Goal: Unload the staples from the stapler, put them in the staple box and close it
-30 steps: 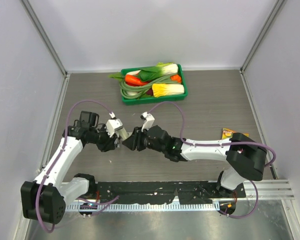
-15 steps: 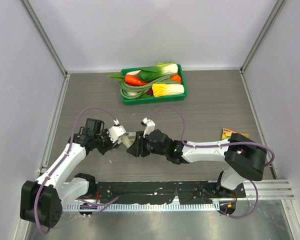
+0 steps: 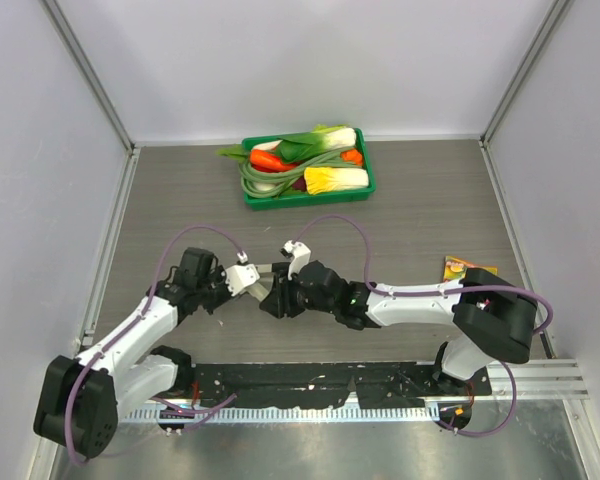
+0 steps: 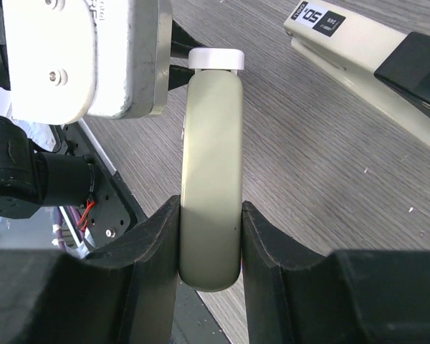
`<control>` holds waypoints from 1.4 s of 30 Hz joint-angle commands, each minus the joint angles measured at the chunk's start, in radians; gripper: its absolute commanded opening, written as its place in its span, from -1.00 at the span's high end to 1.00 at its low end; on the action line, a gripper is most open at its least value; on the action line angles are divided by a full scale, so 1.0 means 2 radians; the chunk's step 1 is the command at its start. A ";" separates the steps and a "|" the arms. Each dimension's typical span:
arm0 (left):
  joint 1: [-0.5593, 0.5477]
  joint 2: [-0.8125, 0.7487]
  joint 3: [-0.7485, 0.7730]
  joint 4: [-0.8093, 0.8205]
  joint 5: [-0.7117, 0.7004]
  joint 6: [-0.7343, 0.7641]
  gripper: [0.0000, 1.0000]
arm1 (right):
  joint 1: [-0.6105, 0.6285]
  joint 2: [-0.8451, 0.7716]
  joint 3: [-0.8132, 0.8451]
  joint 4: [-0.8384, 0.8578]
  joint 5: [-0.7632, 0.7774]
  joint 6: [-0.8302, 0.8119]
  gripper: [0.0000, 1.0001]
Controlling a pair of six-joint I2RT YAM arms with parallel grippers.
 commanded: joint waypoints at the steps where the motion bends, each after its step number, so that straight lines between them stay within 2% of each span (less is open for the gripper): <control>1: 0.012 0.000 -0.011 0.044 -0.125 0.016 0.80 | 0.008 -0.041 0.006 -0.001 -0.036 -0.026 0.98; 5: 0.012 -0.007 -0.015 0.071 -0.157 0.014 0.82 | 0.010 -0.048 0.012 -0.018 -0.046 -0.049 0.98; 10: 0.009 -0.016 -0.017 0.089 -0.181 0.008 0.92 | 0.018 -0.058 0.034 -0.105 -0.039 -0.119 0.98; 15: -0.022 -0.026 -0.028 0.094 -0.219 0.003 0.97 | 0.033 -0.051 0.036 -0.160 0.014 -0.201 0.98; 21: -0.055 -0.062 -0.044 0.078 -0.259 0.026 0.98 | 0.072 -0.021 0.042 -0.176 0.075 -0.238 0.98; 24: -0.055 -0.075 -0.035 0.058 -0.254 0.026 0.99 | 0.075 -0.012 0.043 -0.170 0.070 -0.225 0.98; 26: -0.054 -0.082 -0.015 0.035 -0.245 0.003 0.97 | 0.077 -0.016 0.046 -0.147 0.075 -0.216 0.98; 29: -0.056 -0.080 0.039 -0.030 -0.192 -0.056 0.92 | 0.077 -0.031 0.057 -0.121 0.098 -0.209 0.98; 30: -0.056 -0.079 0.054 -0.050 -0.172 -0.069 0.88 | 0.076 -0.031 0.065 -0.120 0.108 -0.210 0.99; 31: -0.055 -0.079 0.071 -0.100 -0.113 -0.079 0.74 | 0.074 -0.032 0.076 -0.119 0.129 -0.211 0.98; 33: -0.055 -0.079 0.117 -0.144 -0.048 -0.099 0.57 | 0.063 -0.028 0.111 -0.119 0.141 -0.210 0.99; 34: -0.055 -0.078 0.130 -0.179 -0.006 -0.106 0.31 | 0.057 -0.024 0.121 -0.116 0.141 -0.207 0.99; 35: -0.055 -0.079 0.151 -0.194 0.012 -0.111 0.19 | 0.051 -0.017 0.142 -0.116 0.138 -0.199 0.98; 36: -0.054 -0.081 0.160 -0.221 0.026 -0.110 -0.05 | 0.039 -0.013 0.150 -0.116 0.133 -0.194 0.99; 38: -0.055 -0.084 0.183 -0.242 0.047 -0.107 -0.20 | 0.030 -0.005 0.170 -0.115 0.123 -0.187 0.99; 39: -0.054 -0.088 0.187 -0.253 0.046 -0.107 -0.35 | 0.028 0.004 0.176 -0.116 0.122 -0.185 0.98; 42: -0.047 -0.093 0.195 -0.252 0.027 -0.116 -0.41 | 0.024 0.022 0.196 -0.121 0.120 -0.192 0.99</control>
